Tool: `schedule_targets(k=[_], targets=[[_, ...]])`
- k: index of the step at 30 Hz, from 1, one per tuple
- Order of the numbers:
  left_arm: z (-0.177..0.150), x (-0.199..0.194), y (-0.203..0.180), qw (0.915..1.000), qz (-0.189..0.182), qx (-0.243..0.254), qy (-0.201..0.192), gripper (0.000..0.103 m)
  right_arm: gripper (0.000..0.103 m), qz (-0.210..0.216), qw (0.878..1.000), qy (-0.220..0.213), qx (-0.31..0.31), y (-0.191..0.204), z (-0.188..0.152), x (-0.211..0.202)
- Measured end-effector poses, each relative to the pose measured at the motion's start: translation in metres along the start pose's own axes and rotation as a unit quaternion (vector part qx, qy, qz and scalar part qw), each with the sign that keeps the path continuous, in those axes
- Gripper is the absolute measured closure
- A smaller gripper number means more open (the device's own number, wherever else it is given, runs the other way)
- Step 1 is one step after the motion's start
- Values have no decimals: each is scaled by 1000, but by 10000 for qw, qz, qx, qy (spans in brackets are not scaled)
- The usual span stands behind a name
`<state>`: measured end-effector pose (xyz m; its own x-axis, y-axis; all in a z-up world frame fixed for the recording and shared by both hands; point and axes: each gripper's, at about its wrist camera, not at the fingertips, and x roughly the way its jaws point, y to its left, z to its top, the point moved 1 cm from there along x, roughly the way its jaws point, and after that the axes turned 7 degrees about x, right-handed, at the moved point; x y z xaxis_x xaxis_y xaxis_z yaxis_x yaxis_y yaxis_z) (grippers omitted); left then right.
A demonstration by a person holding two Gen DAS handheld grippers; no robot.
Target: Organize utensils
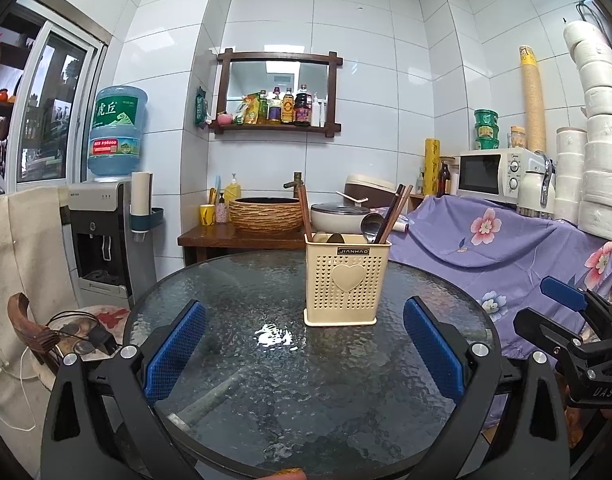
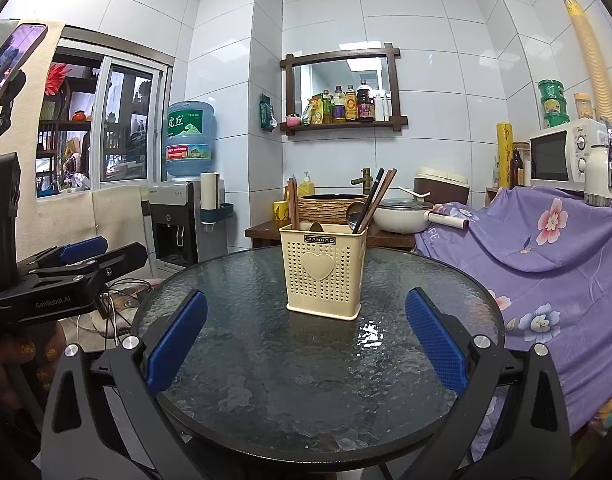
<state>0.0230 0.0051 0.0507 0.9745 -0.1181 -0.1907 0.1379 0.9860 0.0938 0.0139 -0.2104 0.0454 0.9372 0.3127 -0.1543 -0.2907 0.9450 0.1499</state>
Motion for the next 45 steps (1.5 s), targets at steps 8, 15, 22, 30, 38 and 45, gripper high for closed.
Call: schedule_targets(k=[8, 15, 22, 30, 38, 45], targets=[[0, 2, 2, 9999, -70, -102, 63, 6, 6, -6, 10000, 11, -5, 1, -1, 0], [-2, 4, 3, 9998, -56, -155, 105, 6, 6, 1, 10000, 38, -2, -1, -2, 1], [-1, 6, -1, 9998, -9, -87, 166, 6, 6, 0, 10000, 47, 0, -3, -3, 2], [-2, 7, -1, 9998, 6, -76, 186, 6, 6, -3, 10000, 64, 1, -2, -4, 3], [-2, 7, -1, 9998, 6, -74, 189, 6, 5, -10, 10000, 81, -4, -4, -5, 4], [-3, 6, 0, 9998, 6, -73, 211, 6, 6, -15, 10000, 91, -7, -4, -7, 3]])
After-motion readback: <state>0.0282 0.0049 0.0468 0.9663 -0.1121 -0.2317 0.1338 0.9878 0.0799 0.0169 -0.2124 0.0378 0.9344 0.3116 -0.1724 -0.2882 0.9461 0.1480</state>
